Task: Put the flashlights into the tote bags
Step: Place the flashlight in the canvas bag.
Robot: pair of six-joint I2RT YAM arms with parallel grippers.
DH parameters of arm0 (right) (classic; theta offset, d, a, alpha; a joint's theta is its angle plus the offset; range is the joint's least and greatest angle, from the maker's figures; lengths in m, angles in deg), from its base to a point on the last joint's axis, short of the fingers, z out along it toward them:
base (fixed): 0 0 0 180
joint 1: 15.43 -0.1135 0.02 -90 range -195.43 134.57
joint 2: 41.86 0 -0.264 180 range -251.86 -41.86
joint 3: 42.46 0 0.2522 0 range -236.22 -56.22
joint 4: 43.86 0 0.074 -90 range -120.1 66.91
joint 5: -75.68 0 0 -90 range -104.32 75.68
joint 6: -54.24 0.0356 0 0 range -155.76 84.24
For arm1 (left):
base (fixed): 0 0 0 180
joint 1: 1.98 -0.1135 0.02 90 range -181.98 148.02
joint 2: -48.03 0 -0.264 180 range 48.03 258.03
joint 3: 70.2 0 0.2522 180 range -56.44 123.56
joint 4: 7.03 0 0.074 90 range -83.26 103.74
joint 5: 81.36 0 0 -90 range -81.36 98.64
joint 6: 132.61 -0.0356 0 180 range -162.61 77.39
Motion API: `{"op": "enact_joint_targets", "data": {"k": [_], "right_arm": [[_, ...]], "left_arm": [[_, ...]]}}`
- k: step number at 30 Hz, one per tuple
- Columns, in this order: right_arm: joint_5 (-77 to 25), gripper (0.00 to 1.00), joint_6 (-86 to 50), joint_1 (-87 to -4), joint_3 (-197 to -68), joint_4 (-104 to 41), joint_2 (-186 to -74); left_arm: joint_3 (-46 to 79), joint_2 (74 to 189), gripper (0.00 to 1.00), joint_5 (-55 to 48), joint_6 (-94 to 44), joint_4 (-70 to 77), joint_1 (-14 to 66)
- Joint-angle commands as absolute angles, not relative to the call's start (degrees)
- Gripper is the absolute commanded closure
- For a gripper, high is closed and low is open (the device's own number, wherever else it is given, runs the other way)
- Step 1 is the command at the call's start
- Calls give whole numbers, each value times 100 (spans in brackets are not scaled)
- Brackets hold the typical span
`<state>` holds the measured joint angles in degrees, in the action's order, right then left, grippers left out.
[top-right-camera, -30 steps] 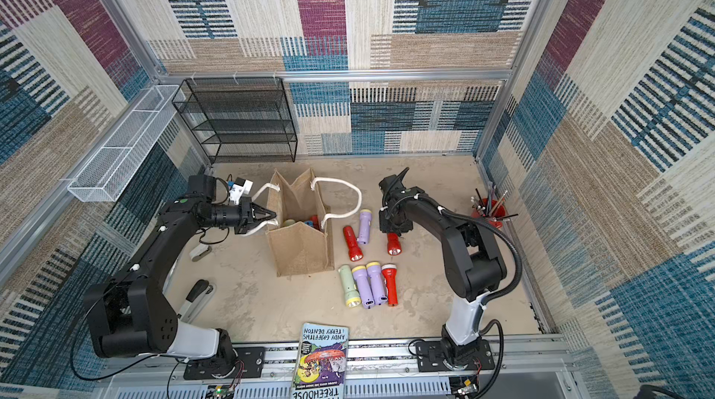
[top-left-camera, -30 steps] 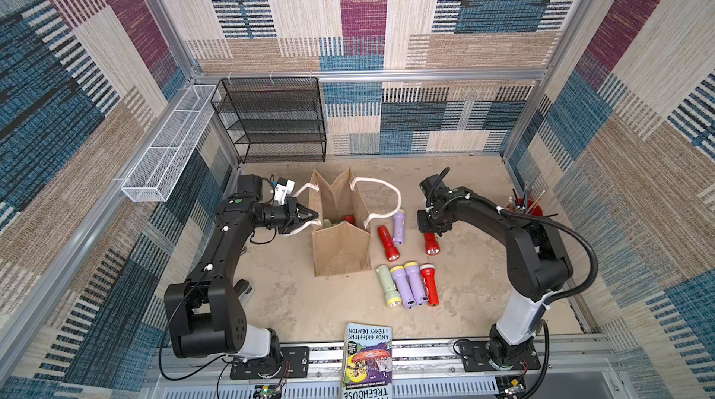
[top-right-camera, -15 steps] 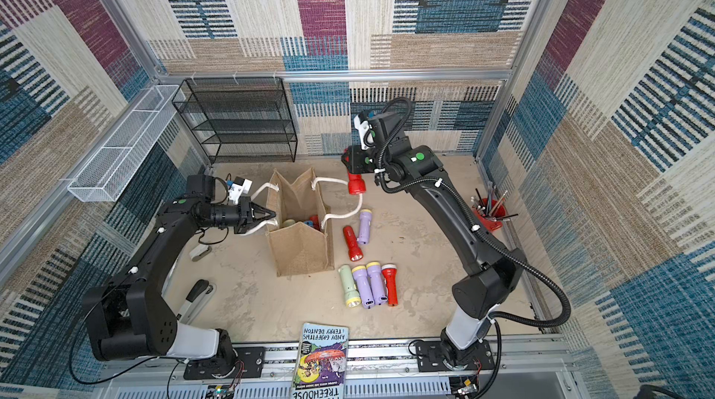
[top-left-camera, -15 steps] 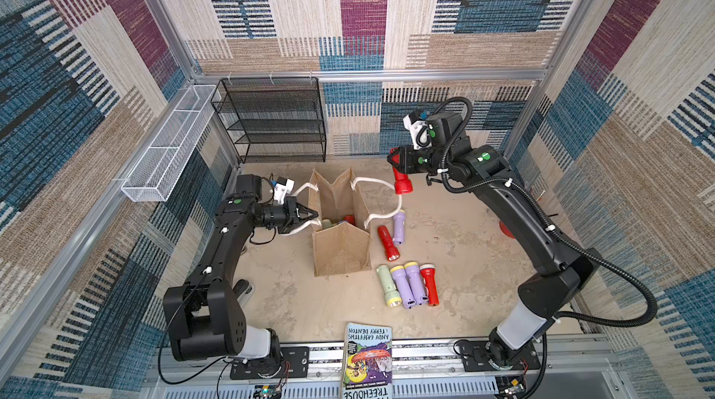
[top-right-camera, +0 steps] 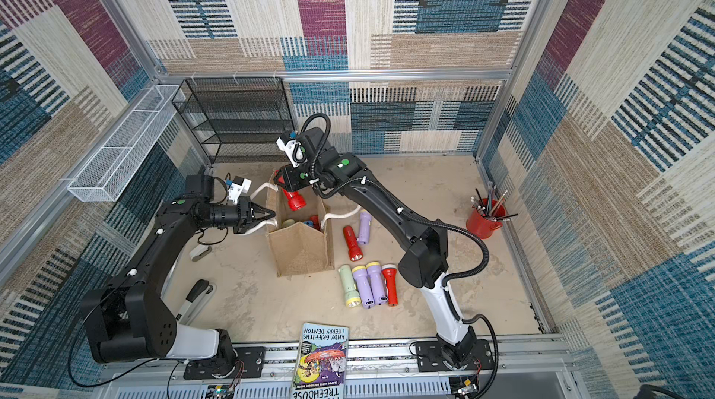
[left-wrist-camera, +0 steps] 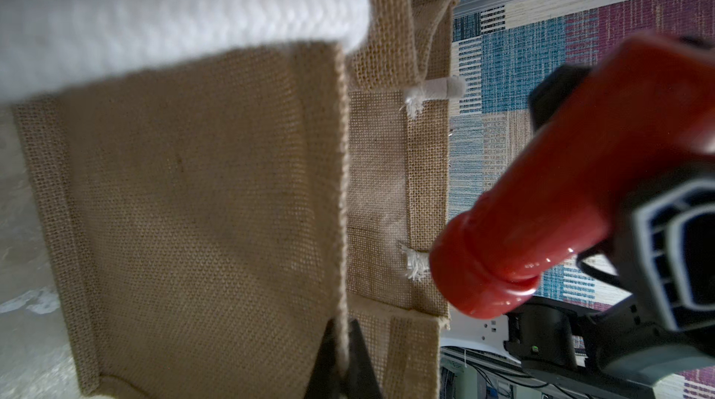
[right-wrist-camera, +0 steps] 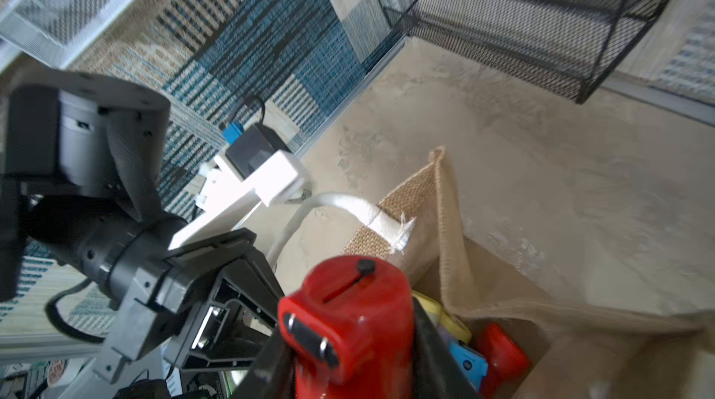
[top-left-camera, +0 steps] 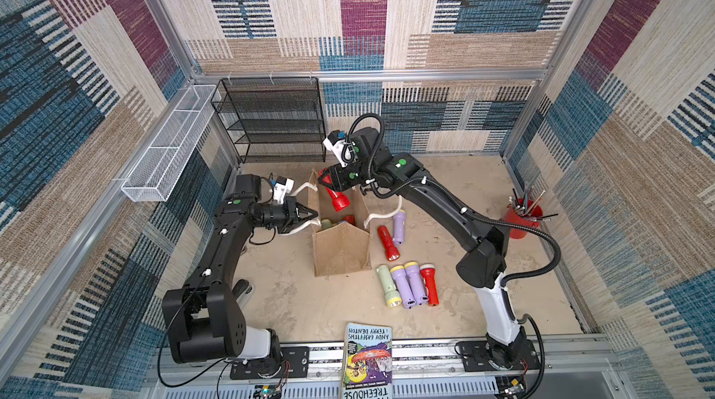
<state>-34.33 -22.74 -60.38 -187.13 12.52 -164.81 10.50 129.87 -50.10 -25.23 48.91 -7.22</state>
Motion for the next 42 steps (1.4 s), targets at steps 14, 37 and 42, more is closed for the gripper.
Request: {"op": "enact_joint_targets", "data": {"k": [14, 37, 42], "right_arm": [[-2863, 67, -2536, -6217, -16437, 536, -16092], [-2437, 54, -2131, -6266, -16126, 1401, -16621], [-2391, 46, -2226, -6269, -16345, 1576, -16464]], "left_arm": [[1035, 12942, 100, -5182, -2495, 4725, -759], [1045, 12995, 100, -5183, -2521, 4756, -769], [1012, 12966, 100, -5183, -2508, 4744, -769]]}}
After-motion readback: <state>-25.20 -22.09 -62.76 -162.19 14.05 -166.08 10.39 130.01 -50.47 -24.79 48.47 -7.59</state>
